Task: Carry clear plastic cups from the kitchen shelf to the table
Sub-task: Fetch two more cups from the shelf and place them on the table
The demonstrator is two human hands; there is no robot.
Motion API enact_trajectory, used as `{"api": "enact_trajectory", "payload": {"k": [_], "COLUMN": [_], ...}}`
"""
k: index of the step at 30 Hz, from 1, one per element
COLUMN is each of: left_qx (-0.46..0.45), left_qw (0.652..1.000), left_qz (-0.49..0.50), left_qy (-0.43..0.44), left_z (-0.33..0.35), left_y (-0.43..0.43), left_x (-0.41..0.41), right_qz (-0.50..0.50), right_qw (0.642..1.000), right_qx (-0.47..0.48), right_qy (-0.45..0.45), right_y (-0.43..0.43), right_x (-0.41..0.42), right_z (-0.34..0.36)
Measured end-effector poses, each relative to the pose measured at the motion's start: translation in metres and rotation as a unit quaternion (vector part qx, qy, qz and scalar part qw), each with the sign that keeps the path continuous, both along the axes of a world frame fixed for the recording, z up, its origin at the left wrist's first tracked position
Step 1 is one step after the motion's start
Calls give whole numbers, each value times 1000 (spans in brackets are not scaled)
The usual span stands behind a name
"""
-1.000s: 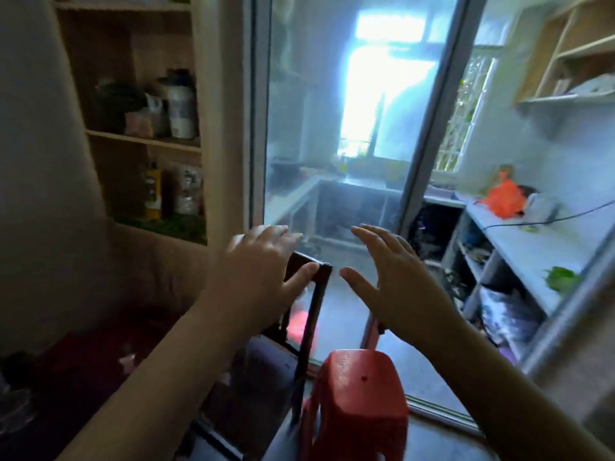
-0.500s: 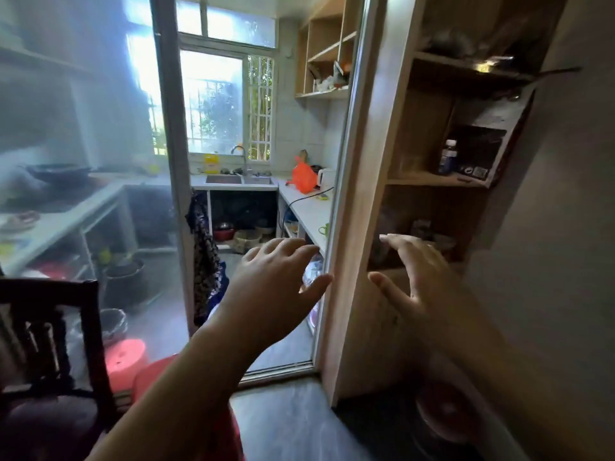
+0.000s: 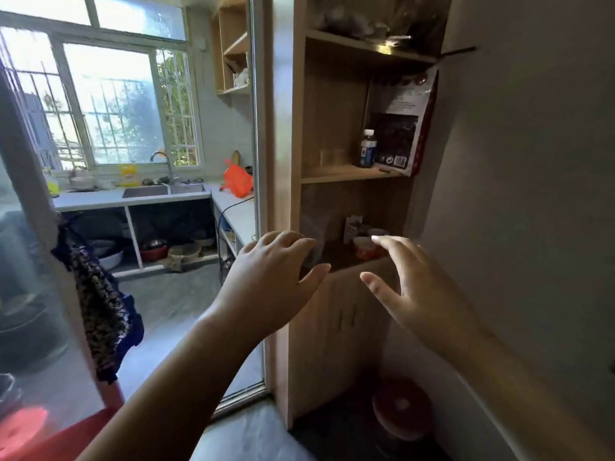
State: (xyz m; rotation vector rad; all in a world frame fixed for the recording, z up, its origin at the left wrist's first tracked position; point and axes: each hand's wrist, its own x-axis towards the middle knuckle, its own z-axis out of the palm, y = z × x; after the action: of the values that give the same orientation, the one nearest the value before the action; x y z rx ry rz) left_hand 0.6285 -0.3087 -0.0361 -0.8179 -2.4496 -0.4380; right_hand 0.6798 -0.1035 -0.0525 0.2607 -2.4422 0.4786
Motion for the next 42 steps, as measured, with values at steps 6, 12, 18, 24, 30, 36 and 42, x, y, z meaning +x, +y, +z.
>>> {"api": "enact_trajectory", "payload": {"k": [6, 12, 18, 24, 30, 36, 42], "left_qx": [25, 28, 27, 33, 48, 48, 81], "left_qw": [999, 999, 999, 999, 998, 998, 991], "left_qz": [0, 17, 4, 4, 22, 31, 99], "left_qy": [26, 38, 31, 40, 46, 16, -28], "left_z": [12, 29, 38, 33, 36, 47, 52], "left_y": [43, 86, 136, 163, 202, 246, 282], "left_x": [-109, -214, -282, -341, -409, -497, -578], "right_qz": [-14, -3, -7, 15, 45, 98, 133], "right_qw": [1000, 999, 999, 998, 998, 994, 991], "right_qx": [24, 22, 9, 6, 8, 37, 20], "right_qy": [12, 35, 39, 65, 43, 43, -23], "right_y": [47, 90, 131, 168, 208, 252, 272], "right_x": [-108, -210, -278, -352, -454, -557, -662], "right_z": [15, 28, 29, 32, 37, 56, 73]}}
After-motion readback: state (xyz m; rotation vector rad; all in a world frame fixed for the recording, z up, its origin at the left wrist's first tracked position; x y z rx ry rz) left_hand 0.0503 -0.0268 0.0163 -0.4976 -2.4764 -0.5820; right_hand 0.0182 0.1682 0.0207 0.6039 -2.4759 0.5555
